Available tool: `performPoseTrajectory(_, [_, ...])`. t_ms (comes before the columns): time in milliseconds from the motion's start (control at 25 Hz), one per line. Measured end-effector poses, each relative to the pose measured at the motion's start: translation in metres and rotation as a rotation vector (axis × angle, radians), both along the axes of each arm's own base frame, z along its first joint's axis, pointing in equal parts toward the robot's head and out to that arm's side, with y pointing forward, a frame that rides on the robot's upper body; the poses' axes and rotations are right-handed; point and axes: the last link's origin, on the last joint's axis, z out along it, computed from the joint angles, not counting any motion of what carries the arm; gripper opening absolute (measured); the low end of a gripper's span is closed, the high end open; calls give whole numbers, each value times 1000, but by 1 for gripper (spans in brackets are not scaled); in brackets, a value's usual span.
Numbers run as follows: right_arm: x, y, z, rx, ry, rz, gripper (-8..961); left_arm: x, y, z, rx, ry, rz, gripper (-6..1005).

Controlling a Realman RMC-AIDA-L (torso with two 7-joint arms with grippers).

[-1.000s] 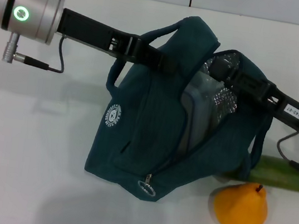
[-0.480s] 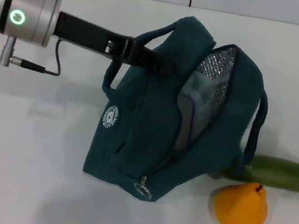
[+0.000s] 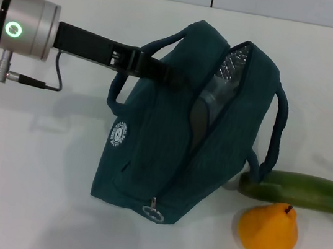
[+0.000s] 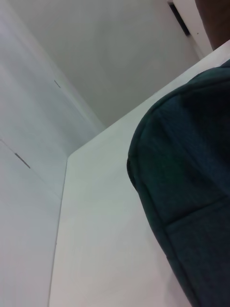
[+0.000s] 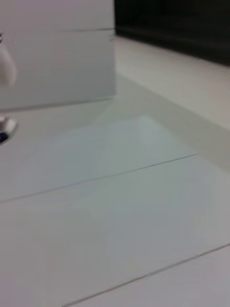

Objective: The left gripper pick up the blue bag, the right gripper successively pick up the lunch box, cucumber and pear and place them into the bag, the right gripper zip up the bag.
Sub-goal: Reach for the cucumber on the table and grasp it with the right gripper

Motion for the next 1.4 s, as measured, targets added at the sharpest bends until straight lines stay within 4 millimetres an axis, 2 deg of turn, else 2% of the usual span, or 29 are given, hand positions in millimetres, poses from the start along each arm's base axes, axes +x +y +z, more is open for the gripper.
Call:
performPoseTrajectory(160, [17, 3, 0, 47, -18, -134, 619, -1, 1, -4, 0, -9, 3, 48])
performPoseTrajectory(280, [27, -1, -6, 191, -6, -211, 620, -1, 3, -4, 7, -13, 5, 48])
performPoseTrajectory(400, [32, 2, -6, 245, -8, -253, 620, -1, 4, -4, 11, -13, 6, 48])
performPoseTrajectory(560, [34, 26, 15, 175, 68, -324, 621, -2, 3, -3, 13, -13, 6, 48])
performPoseTrajectory(720, [16, 49, 46, -24, 93, -281, 622, -1, 3, -4, 13, -14, 4, 48])
performPoseTrajectory(800, [-3, 59, 57, -153, 3, -202, 623, -1, 4, -4, 13, -14, 3, 48])
performPoseTrajectory(1000, [-47, 72, 63, -450, -350, -25, 624, 0, 4, -4, 13, -15, 1, 48])
performPoseTrajectory(1160, [-59, 82, 60, -589, -628, -97, 625, 0, 4, -5, 15, -16, 2, 49])
performPoseTrajectory(1400, [-70, 99, 49, -600, -896, -260, 626, 1, 5, -7, 25, -21, 6, 49])
